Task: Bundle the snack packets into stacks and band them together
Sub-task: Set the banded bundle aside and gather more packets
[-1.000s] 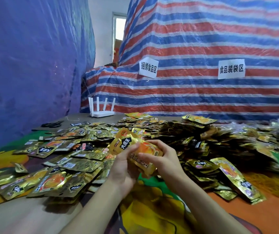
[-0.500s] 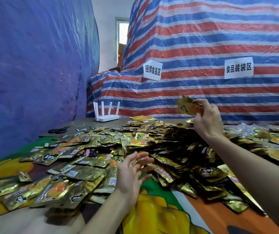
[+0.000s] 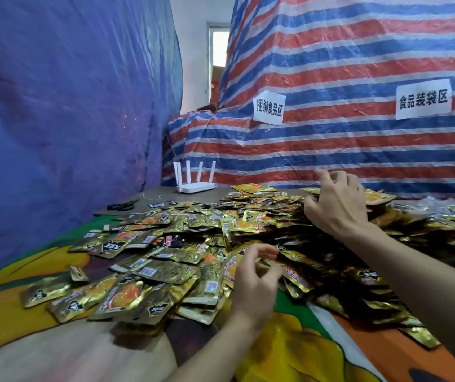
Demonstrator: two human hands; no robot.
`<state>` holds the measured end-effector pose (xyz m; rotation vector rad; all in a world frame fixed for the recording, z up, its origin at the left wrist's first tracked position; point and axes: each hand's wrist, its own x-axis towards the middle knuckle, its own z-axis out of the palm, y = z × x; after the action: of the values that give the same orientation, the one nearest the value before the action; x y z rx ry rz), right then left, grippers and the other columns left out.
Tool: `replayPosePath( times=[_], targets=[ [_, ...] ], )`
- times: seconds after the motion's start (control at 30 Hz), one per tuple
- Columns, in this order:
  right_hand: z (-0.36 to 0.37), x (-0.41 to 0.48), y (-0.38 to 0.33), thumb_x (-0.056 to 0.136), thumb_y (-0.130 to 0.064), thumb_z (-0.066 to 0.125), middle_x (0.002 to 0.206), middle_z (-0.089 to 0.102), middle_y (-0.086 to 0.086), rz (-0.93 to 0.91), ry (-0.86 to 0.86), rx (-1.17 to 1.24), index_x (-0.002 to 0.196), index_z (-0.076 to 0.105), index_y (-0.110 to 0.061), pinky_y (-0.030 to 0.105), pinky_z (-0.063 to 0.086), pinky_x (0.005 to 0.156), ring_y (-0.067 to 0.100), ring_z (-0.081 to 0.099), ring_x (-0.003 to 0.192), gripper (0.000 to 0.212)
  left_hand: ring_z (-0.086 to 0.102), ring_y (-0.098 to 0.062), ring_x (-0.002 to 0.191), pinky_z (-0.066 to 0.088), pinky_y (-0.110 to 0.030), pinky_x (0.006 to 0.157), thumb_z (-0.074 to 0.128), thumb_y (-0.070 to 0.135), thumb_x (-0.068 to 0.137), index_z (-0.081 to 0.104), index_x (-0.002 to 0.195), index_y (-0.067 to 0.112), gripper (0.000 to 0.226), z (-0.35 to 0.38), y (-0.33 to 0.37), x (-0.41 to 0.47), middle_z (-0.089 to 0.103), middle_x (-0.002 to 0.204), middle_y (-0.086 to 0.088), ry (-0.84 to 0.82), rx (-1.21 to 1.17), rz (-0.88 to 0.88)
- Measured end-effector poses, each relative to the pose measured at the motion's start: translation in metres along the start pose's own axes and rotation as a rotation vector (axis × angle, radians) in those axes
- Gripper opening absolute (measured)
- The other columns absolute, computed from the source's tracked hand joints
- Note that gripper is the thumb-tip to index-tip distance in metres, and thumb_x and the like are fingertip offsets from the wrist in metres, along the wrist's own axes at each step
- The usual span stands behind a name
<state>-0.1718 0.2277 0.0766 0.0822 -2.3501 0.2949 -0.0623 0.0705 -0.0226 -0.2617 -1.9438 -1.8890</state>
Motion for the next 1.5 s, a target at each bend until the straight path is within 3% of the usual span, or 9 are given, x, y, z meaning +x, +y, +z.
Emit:
replayPosePath(
  times=[0.13, 0.27, 0.43, 0.57, 0.7, 0.9, 1.13, 1.33, 1.5],
  targets=[
    [0.004, -0.028, -0.042, 0.089, -0.033, 0.063, 0.120, 0.061, 0.012, -0.232, -0.041, 0.247, 0.125, 0.063, -0.015, 0.041, 0.043, 0.094, 0.029, 0.053, 0.112, 0.041, 0.055, 0.003, 0.078, 0.042, -0.009, 0.066, 0.062, 0.006, 0.085, 0.065, 0.092, 0.024, 0.020, -0.012, 0.021, 0.009, 0.064, 0.100, 0.004, -0.063, 0.207, 0.155],
    [0.010, -0.056, -0.085, 0.087, -0.034, 0.069, 0.090, 0.066, -0.003, -0.369, -0.483, 0.485, 0.098, 0.068, -0.028, 0.032, 0.052, 0.071, 0.018, 0.061, 0.084, 0.012, 0.061, -0.015, 0.076, 0.053, -0.034, 0.071, 0.062, 0.010, 0.077, 0.066, 0.083, 0.018, 0.011, -0.073, 0.044, 0.041, 0.066, 0.082, 0.000, -0.064, 0.453, 0.067],
    [0.025, -0.076, -0.122, 0.082, -0.017, 0.076, 0.134, 0.056, 0.003, -0.600, -0.990, 0.315, 0.135, 0.060, -0.032, 0.036, 0.050, 0.098, 0.021, 0.055, 0.119, 0.057, 0.057, -0.016, 0.089, 0.046, -0.029, 0.071, 0.072, 0.012, 0.080, 0.067, 0.106, 0.013, 0.027, -0.156, 0.043, 0.080, 0.062, 0.099, -0.001, -0.227, 0.989, -0.243],
    [0.032, -0.081, -0.132, 0.082, -0.012, 0.076, 0.146, 0.043, 0.004, -0.599, -1.121, 0.266, 0.149, 0.041, -0.033, 0.045, 0.046, 0.106, 0.024, 0.046, 0.130, 0.078, 0.046, -0.025, 0.130, 0.046, -0.037, 0.099, 0.062, -0.004, 0.079, 0.040, 0.150, 0.015, 0.076, -0.185, 0.027, 0.099, 0.038, 0.152, -0.011, -0.473, 1.204, -0.326],
    [0.037, -0.083, -0.135, 0.083, -0.018, 0.075, 0.148, 0.045, 0.004, -0.614, -1.064, 0.230, 0.150, 0.039, -0.041, 0.044, 0.045, 0.107, 0.025, 0.048, 0.131, 0.079, 0.040, -0.031, 0.139, 0.050, -0.041, 0.099, 0.055, -0.009, 0.082, 0.015, 0.159, 0.037, 0.099, -0.188, 0.008, 0.112, 0.012, 0.166, -0.005, -0.692, 1.167, -0.506],
    [0.051, -0.092, -0.122, 0.096, -0.027, 0.060, 0.145, 0.053, -0.001, -0.664, -0.871, 0.255, 0.143, 0.044, -0.048, 0.053, 0.022, 0.118, 0.020, 0.037, 0.140, 0.054, 0.040, -0.026, 0.136, 0.044, -0.044, 0.109, 0.061, 0.005, 0.082, 0.024, 0.157, 0.037, 0.089, -0.188, -0.014, 0.134, 0.027, 0.161, -0.005, -0.707, 1.240, -0.494],
    [0.065, -0.103, -0.117, 0.103, -0.030, 0.051, 0.132, 0.062, -0.004, -0.712, -0.584, 0.302, 0.138, 0.056, -0.039, 0.042, 0.029, 0.101, 0.018, 0.041, 0.130, 0.036, 0.041, -0.030, 0.137, 0.037, -0.041, 0.111, 0.057, 0.035, 0.093, 0.031, 0.152, 0.020, 0.066, -0.184, -0.045, 0.140, 0.036, 0.151, -0.012, -0.520, 1.456, -0.292],
    [0.058, -0.099, -0.105, 0.103, -0.032, 0.055, 0.120, 0.069, -0.004, -0.648, -0.538, 0.450, 0.128, 0.067, -0.036, 0.036, 0.042, 0.089, 0.014, 0.053, 0.112, 0.029, 0.058, -0.028, 0.104, 0.047, -0.037, 0.079, 0.055, 0.018, 0.090, 0.048, 0.119, 0.019, 0.029, -0.170, -0.049, 0.137, 0.061, 0.118, -0.009, -0.384, 1.565, -0.081],
    [0.057, -0.093, -0.093, 0.103, -0.028, 0.052, 0.099, 0.073, -0.001, -0.357, -0.449, 0.695, 0.113, 0.069, -0.023, 0.046, 0.056, 0.079, 0.021, 0.067, 0.090, 0.020, 0.059, -0.031, 0.099, 0.050, -0.038, 0.076, 0.053, 0.007, 0.088, 0.052, 0.108, 0.016, 0.022, -0.163, -0.038, 0.133, 0.061, 0.111, -0.013, -0.153, 1.259, -0.097]
  ],
)
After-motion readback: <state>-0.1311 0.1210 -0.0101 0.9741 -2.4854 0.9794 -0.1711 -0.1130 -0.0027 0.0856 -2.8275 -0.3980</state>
